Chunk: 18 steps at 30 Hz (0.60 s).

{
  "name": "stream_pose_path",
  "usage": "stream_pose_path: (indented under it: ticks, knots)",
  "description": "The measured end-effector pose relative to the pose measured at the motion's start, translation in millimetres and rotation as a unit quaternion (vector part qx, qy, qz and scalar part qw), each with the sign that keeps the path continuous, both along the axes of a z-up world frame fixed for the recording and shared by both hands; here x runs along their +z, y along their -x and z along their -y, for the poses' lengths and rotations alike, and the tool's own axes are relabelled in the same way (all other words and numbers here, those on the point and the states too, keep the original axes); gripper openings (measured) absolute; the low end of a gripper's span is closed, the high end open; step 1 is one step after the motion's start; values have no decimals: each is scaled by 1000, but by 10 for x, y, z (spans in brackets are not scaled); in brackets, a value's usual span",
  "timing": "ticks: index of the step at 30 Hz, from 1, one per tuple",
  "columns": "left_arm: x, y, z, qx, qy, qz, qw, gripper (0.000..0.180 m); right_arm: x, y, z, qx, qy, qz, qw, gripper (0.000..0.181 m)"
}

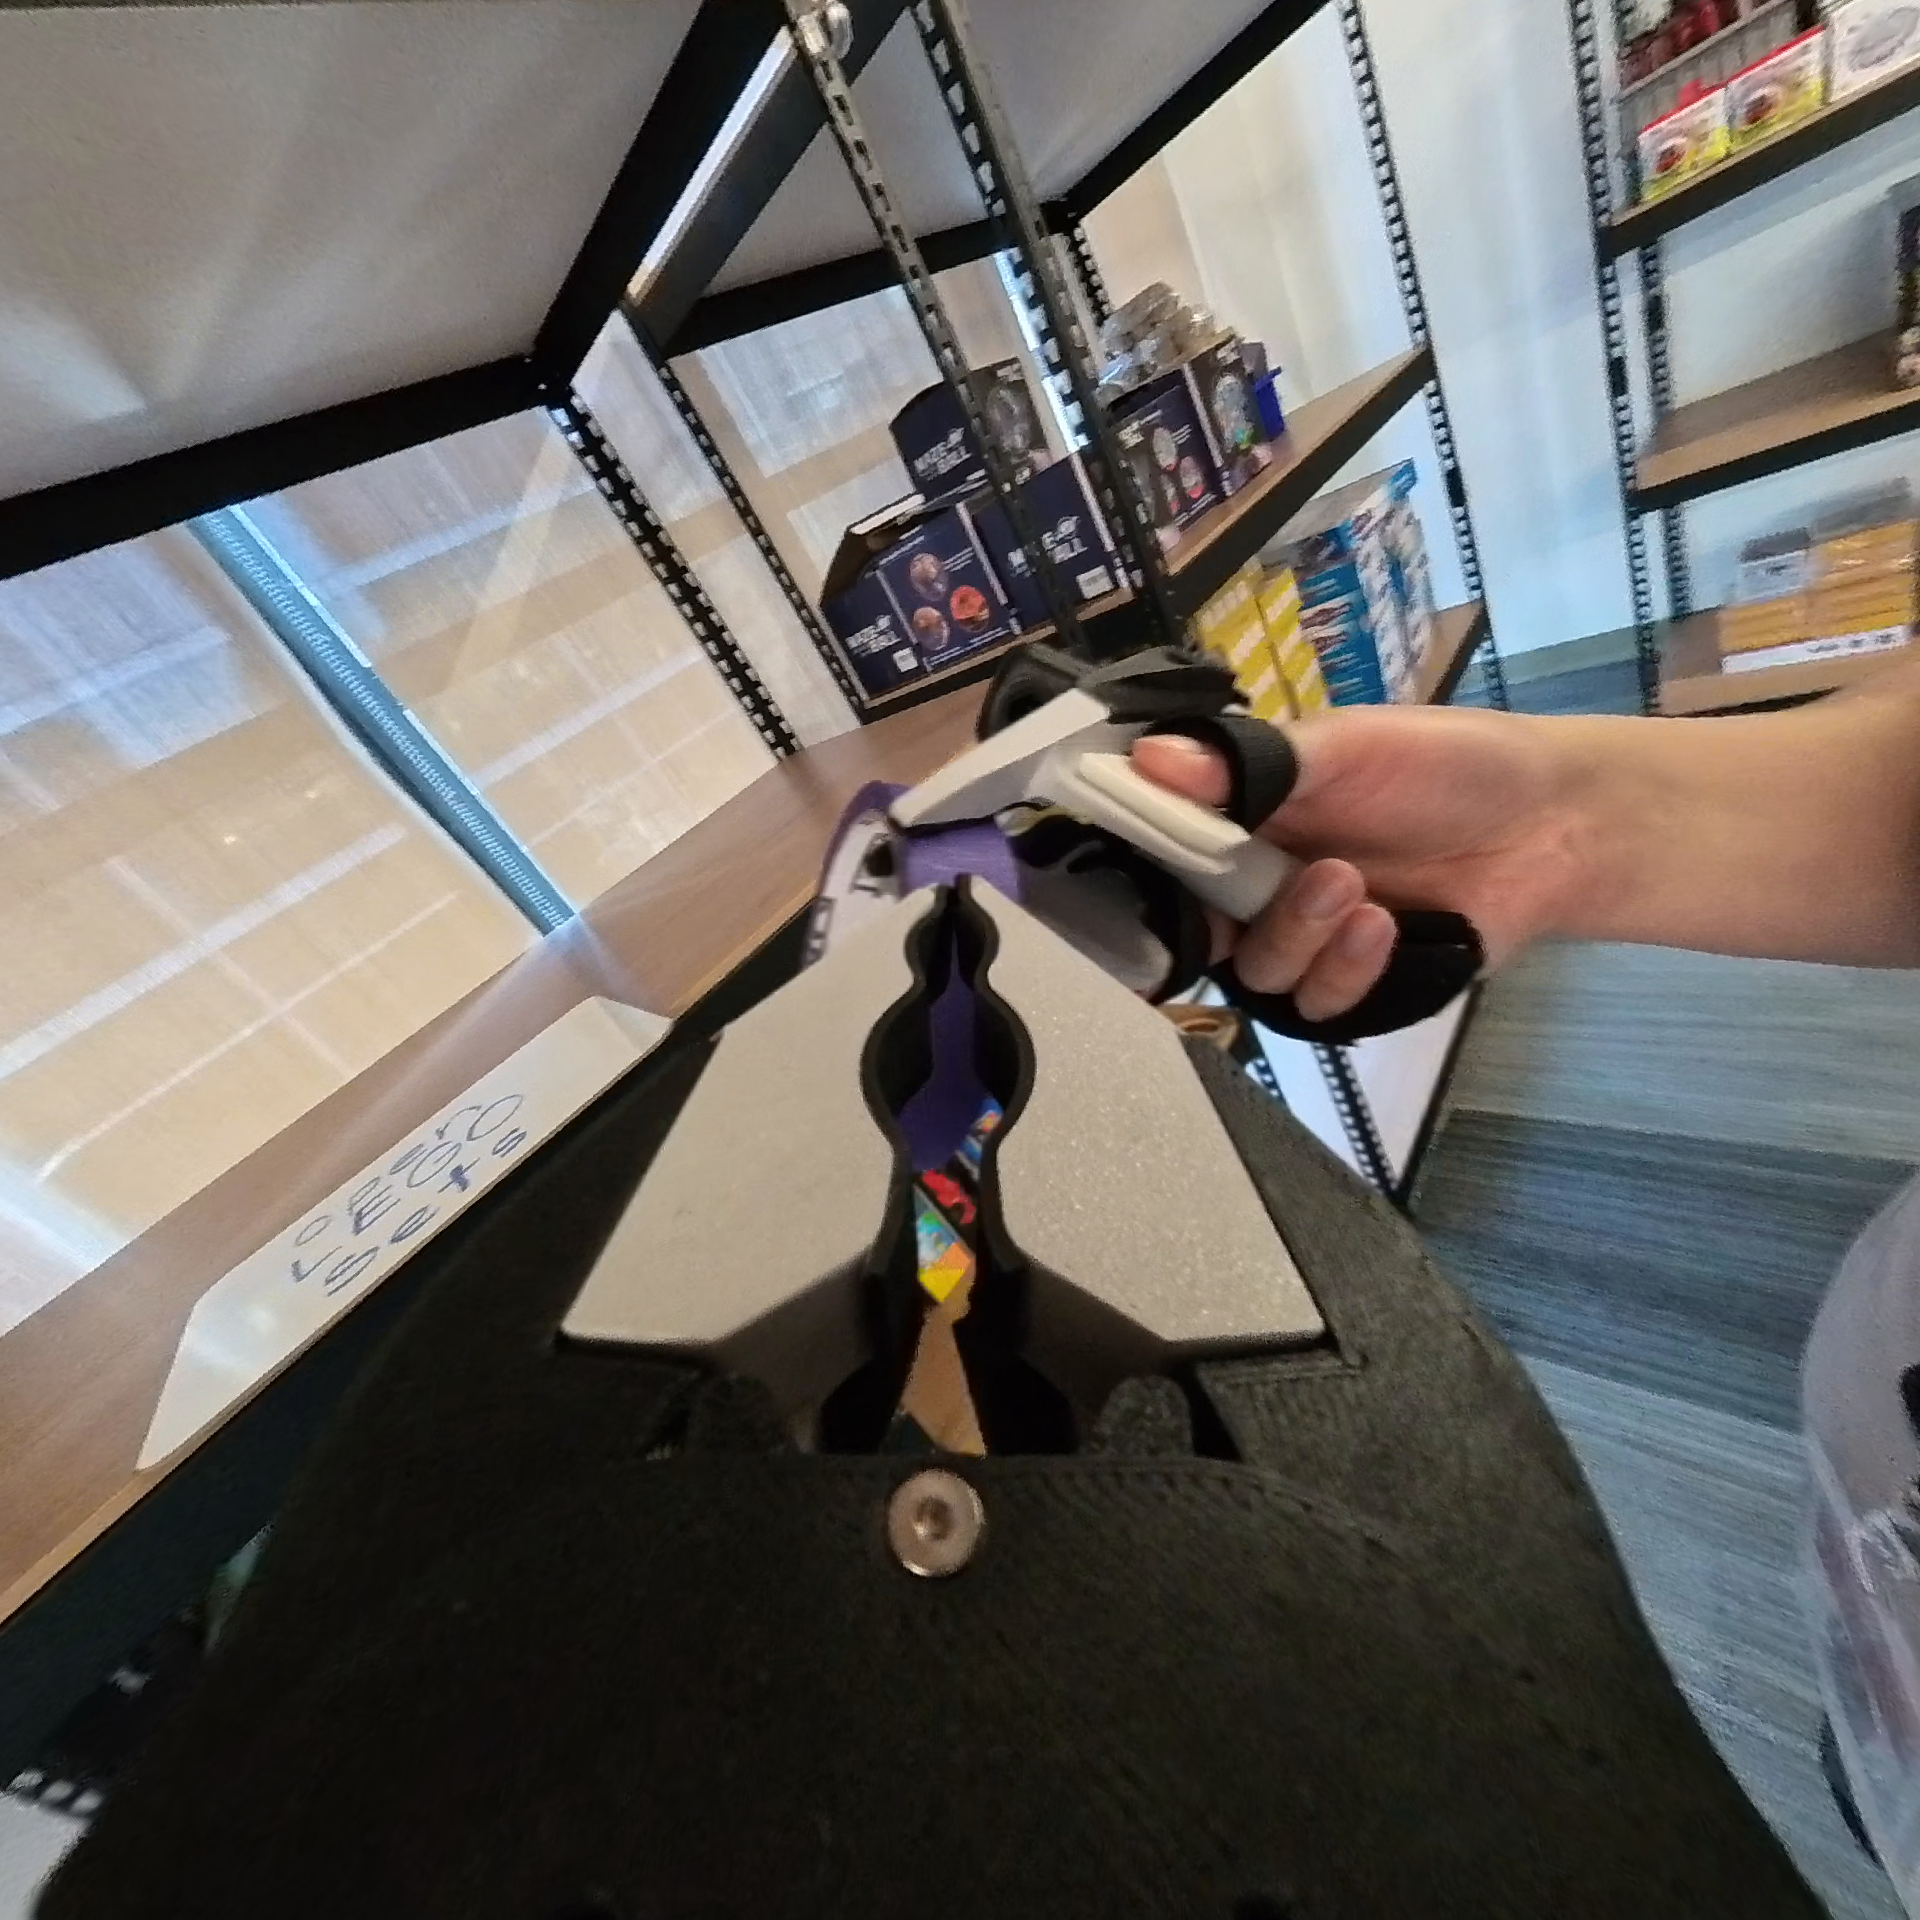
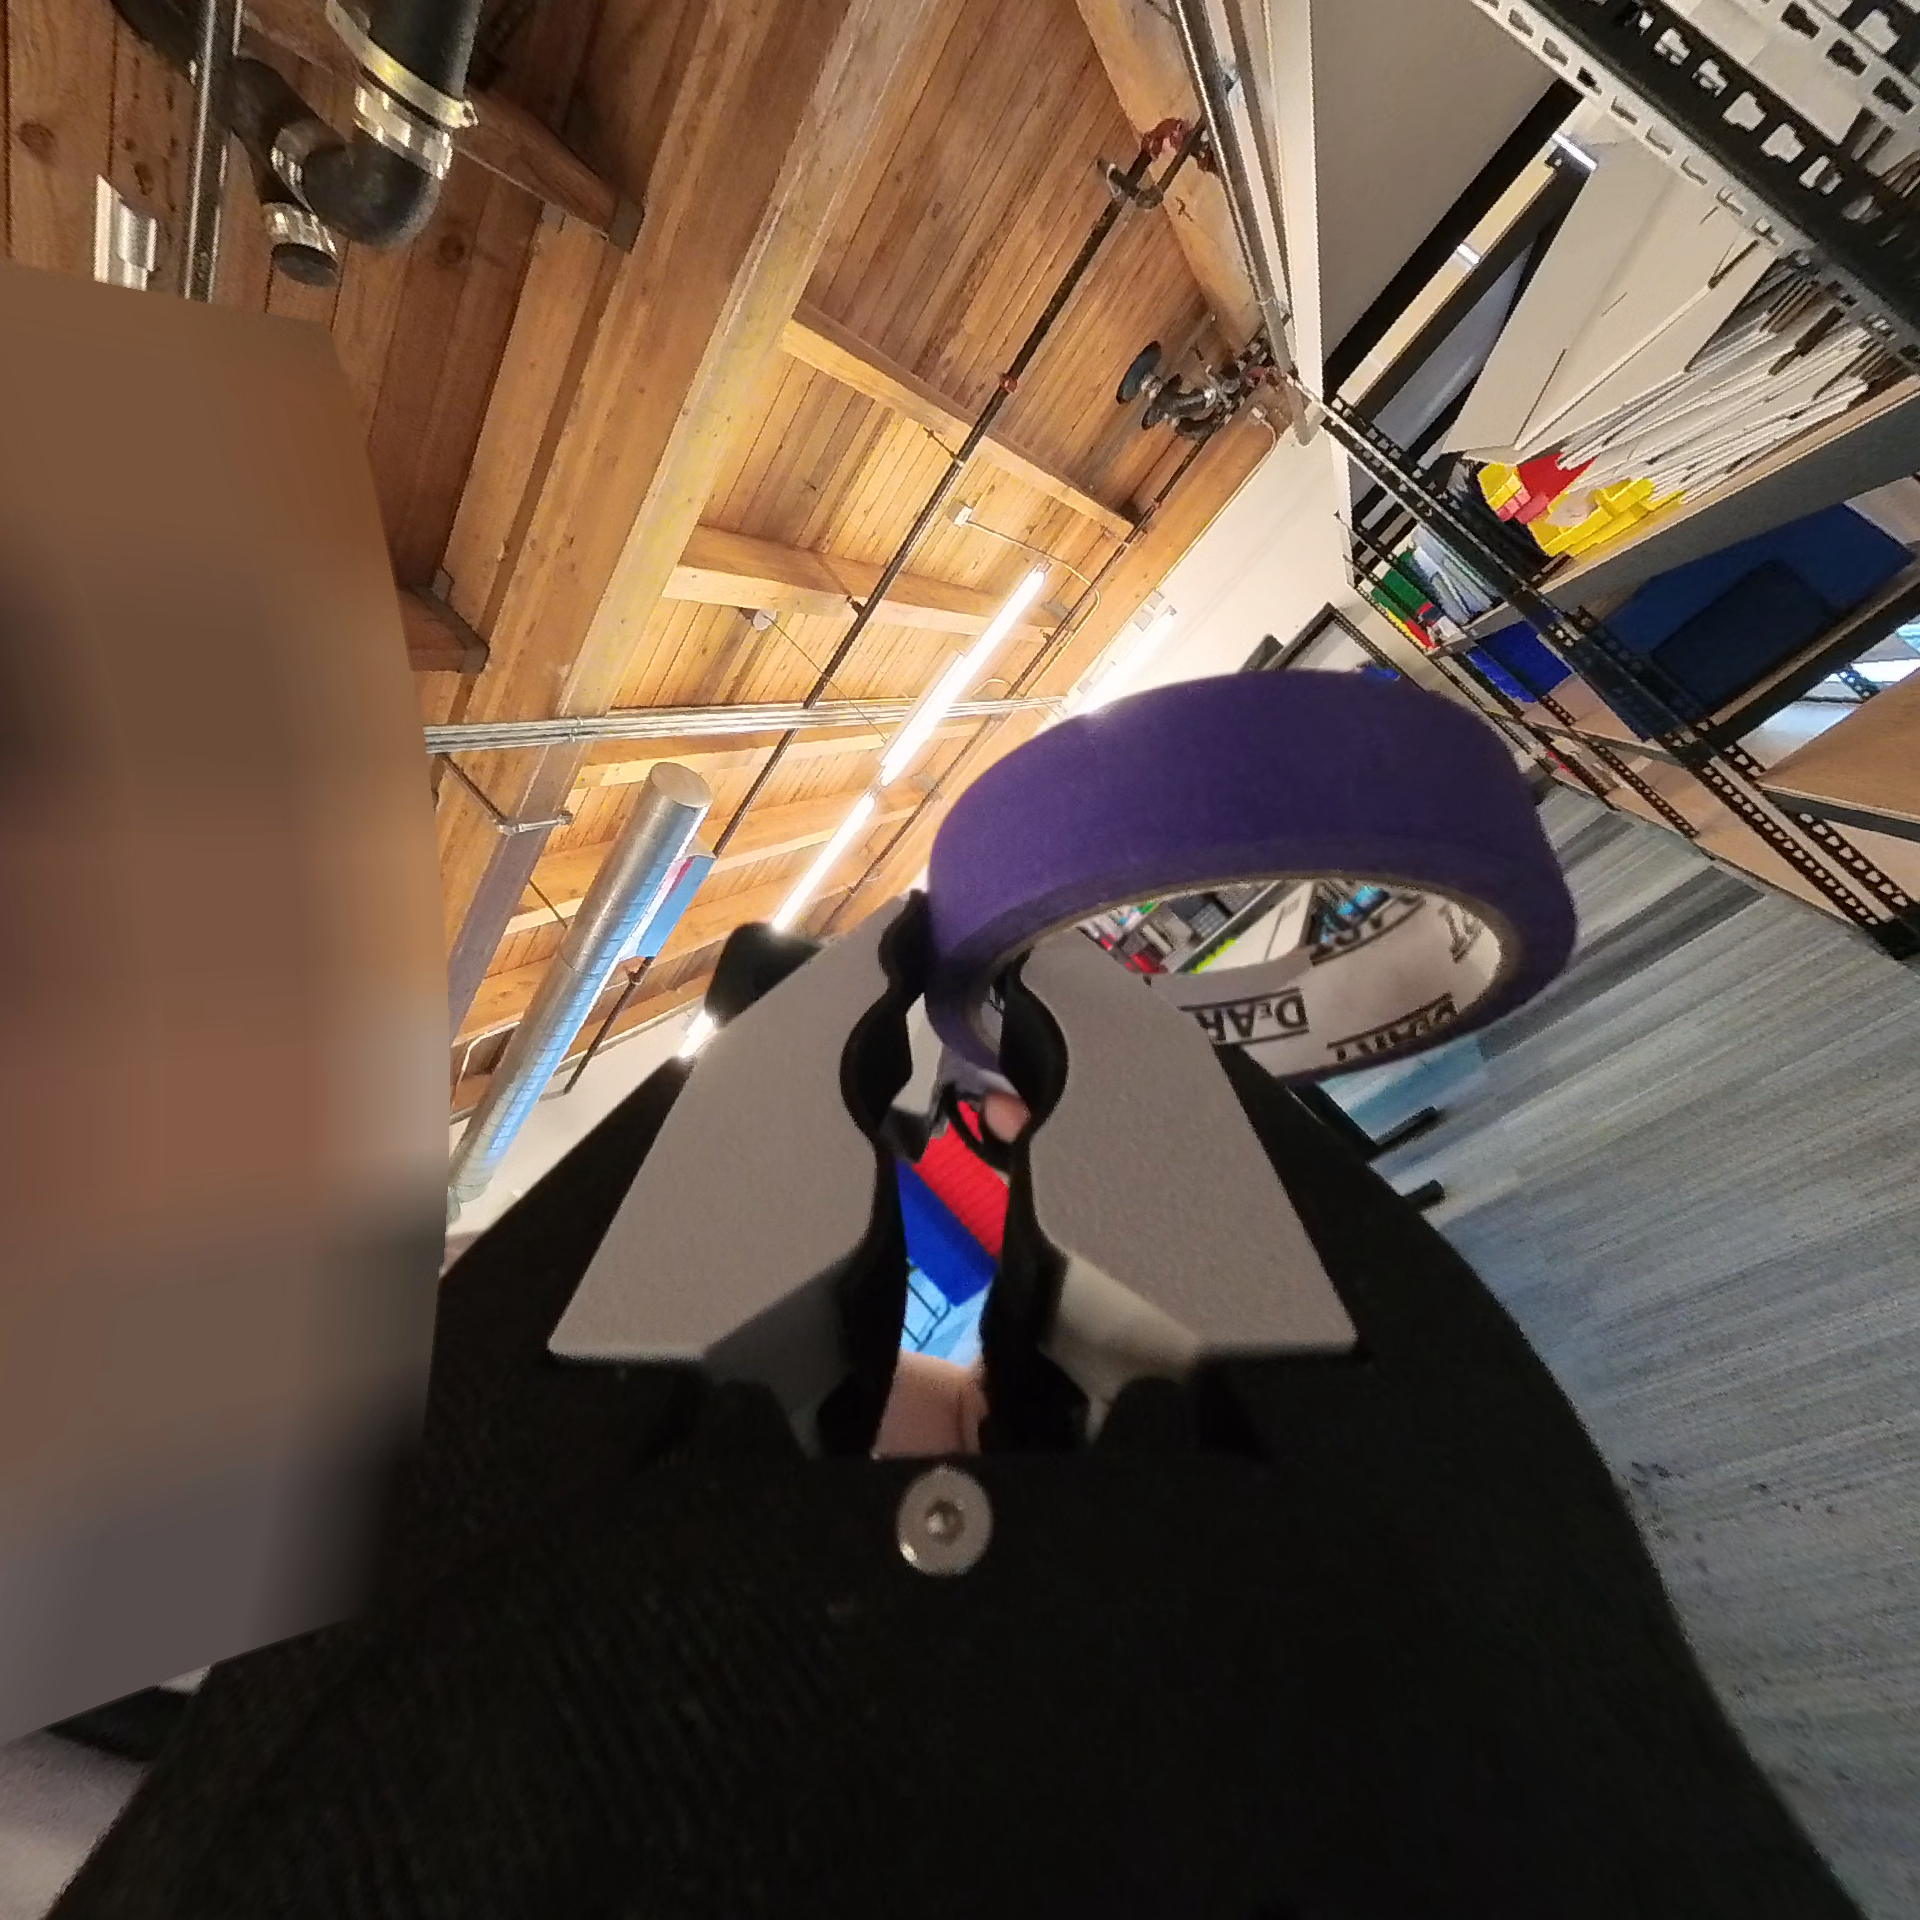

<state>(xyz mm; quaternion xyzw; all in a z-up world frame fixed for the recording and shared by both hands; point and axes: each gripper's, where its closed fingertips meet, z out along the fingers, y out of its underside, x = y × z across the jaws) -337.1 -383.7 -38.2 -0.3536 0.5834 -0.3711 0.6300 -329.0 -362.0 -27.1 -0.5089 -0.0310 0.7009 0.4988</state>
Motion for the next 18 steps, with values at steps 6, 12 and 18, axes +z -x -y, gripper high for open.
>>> stream_pose_path:
  ticks: [6, 12, 18]
  knots:
    - [43, 43, -22, 21, 5, 20, 1000, 0, 15, -40, -4, -1, 2, -2, 1000, 8]
    - [11, 16, -16, -10, 39, -3, 999, 5, 8, 48, 40, 11, -4, 16, 1000, 8]
    - [-5, 8, 18, -12, 23, -1, 1000, 0, -17, 44, 53, 7, 0, 20, 1000, 8]
